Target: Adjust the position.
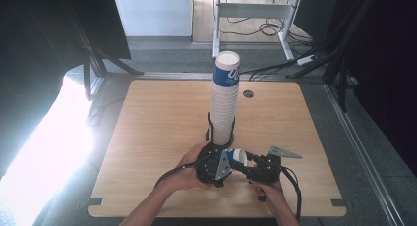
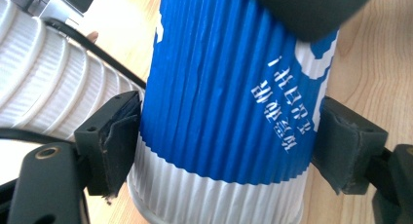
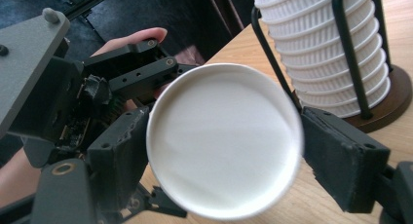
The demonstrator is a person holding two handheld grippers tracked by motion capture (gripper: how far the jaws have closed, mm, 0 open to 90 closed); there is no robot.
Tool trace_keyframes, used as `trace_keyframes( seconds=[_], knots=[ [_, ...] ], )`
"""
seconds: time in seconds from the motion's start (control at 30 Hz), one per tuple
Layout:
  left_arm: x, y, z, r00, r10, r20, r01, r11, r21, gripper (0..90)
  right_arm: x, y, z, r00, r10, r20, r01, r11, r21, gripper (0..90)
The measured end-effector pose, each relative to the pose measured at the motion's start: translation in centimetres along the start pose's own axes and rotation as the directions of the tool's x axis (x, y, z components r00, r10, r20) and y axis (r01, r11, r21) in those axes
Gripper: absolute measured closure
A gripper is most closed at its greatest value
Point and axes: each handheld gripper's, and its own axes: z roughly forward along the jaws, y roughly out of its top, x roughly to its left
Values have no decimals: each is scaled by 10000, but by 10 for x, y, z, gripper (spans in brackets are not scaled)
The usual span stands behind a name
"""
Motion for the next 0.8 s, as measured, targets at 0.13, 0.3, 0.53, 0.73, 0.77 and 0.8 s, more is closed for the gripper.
trace_keyframes(
  seconds=[0.13, 0.3, 0.53, 0.73, 0.77, 0.8],
  knots=[
    [1, -3, -2, 10000, 89, 19, -89, 9999, 133, 191, 0, 3, -3, 9999, -129, 6, 129, 9999, 53, 202],
    [2, -10, -5, 9983, 587, -34, -584, 9967, 556, 192, 5, 19, -11, 9926, -1194, -201, 1205, 9906, 646, 202],
    [-1, -13, -5, 9948, 998, -210, -976, 9913, 879, 191, 6, 40, -13, 9759, -2157, -332, 2177, 9510, 2195, 207],
    [-4, -17, -4, 9933, 1104, -337, -1069, 9899, 930, 191, 14, 65, 1, 9505, -2923, -1058, 3069, 8280, 4693, 209],
    [-4, -17, -4, 9918, 1217, -399, -1175, 9885, 947, 191, 14, 69, 4, 9477, -3005, -1070, 3129, 8102, 4957, 210],
    [-5, -17, -4, 9913, 1242, -424, -1198, 9883, 941, 191, 14, 69, 4, 9477, -3005, -1070, 3129, 8102, 4957, 210]
  ],
)
